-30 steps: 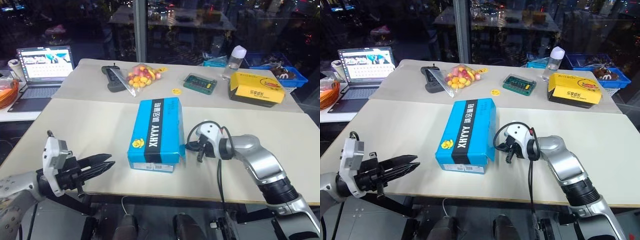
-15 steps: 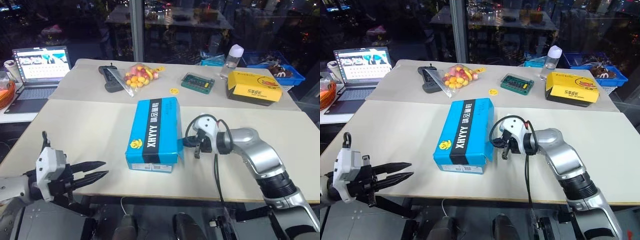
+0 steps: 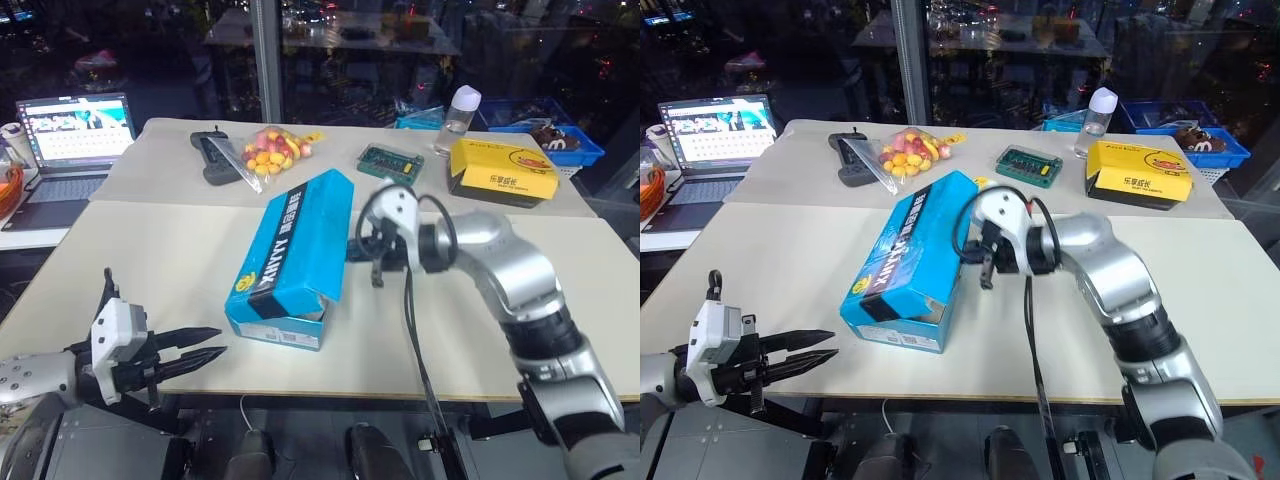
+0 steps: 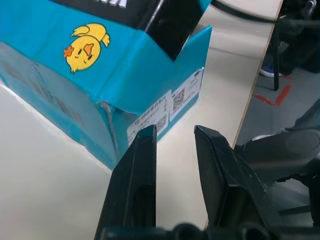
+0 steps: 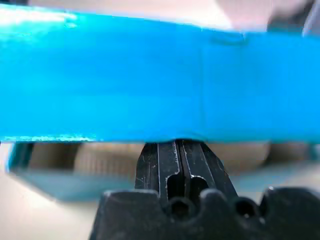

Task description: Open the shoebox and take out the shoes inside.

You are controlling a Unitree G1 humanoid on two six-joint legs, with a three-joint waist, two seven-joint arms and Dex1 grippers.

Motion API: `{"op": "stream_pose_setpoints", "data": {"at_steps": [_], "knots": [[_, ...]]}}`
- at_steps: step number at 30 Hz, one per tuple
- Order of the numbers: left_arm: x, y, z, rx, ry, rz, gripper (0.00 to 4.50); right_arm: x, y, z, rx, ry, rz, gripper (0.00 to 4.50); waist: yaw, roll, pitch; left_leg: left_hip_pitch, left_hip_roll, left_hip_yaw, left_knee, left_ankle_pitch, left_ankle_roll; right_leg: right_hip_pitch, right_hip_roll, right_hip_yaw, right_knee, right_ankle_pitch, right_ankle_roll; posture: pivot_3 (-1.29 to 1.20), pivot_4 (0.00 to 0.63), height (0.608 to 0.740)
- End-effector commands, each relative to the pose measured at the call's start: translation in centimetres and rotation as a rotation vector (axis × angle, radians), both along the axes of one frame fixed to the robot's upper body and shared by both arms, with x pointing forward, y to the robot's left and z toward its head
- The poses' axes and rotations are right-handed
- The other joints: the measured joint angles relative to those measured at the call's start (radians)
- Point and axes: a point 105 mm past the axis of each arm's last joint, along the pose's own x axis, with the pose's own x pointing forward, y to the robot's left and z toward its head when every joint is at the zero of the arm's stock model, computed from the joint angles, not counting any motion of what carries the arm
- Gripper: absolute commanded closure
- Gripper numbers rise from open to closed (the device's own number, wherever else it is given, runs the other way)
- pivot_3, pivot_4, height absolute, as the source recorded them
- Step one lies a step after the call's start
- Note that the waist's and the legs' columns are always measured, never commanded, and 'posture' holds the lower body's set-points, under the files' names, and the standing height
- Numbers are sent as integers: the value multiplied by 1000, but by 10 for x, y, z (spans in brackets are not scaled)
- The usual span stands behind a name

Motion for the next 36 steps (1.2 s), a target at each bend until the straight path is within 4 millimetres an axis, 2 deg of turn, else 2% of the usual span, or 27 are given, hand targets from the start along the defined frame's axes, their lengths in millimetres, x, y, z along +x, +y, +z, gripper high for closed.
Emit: {"op": "stream_pose_setpoints", "data": {"at_steps": [1, 2, 3, 5, 7, 12, 19, 23, 26, 30, 31, 36], "knots": [[2, -5, 3, 9, -24, -28, 3237, 10, 20, 100, 356, -111, -30, 4500, -4, 0, 0, 0, 0, 0, -3, 1, 2, 0, 0, -1, 0, 1, 0, 0, 150, 673], [3, -6, 4, 6, -26, -33, 3237, 11, 26, 110, 391, -115, -28, 4500, -4, 1, 1, 1, 0, -1, -3, 3, 5, 0, 0, -2, 1, 1, 0, 0, 150, 673], [5, -8, 4, 3, -29, -35, 3237, 14, 33, 109, 385, -115, -27, 4500, 1, 1, 1, 0, 0, -1, -4, 3, 6, -3, 0, -3, 3, 1, -1, 0, 150, 673], [6, -10, 6, -5, -30, -38, 3237, 19, 41, 92, 302, -135, -29, 4500, 11, -2, -1, 0, 2, -2, -8, 4, 6, -3, 0, -7, 3, -1, -4, 0, 150, 673], [4, -12, 5, -9, -28, -39, 3237, 25, 41, 74, 243, -131, -40, 4500, 13, -5, -3, 1, 4, -2, -8, 4, 6, 0, 0, -10, 3, -4, -6, 0, 150, 673], [-2, -10, 7, -15, -21, -16, 3237, 34, 15, 41, 128, -99, -87, 4500, 17, -4, -2, -1, 3, -1, -8, 5, 3, 0, -2, -10, 2, -5, -6, 0, 150, 673], [-19, 13, 11, -21, 107, 64, 3237, 16, -17, 20, 12, -65, -59, 4500, 6, -2, -1, 0, 4, -2, -10, 5, 3, -4, 0, -10, 6, -7, -6, 0, 150, 673], [-48, 15, 7, -11, 141, 133, 3237, 3, -33, 11, -47, -47, -37, 4500, 0, -2, 0, 2, 4, -2, -10, 5, 3, -4, 0, -9, 7, -7, -7, 0, 150, 673], [-61, 23, 11, 4, 126, 212, 3237, -3, -34, 3, -86, -50, -12, 4500, 4, -2, 0, 1, 3, -1, -10, 5, 3, -4, 0, -8, 6, -7, -8, 0, 150, 673], [-49, 17, 27, -8, 47, 212, 3237, -7, -27, 1, -128, -101, 37, 4500, 11, -1, 1, 4, 3, -2, -11, 5, 2, -3, -1, -9, 7, -7, -8, 0, 150, 673], [-44, 15, 33, -10, 25, 204, 3237, -10, -25, -1, -161, -136, 67, 4500, 12, -1, 1, 5, 3, -2, -11, 1, -4, -5, -1, -9, 7, -7, -8, 0, 150, 673], [-18, 6, 62, -61, -40, 157, 3237, -20, -20, -23, -375, -288, 209, 4500, 8, 0, 1, 8, 2, -2, -10, 1, -4, 3, -2, -9, 3, -7, -8, 0, 150, 673]]}}
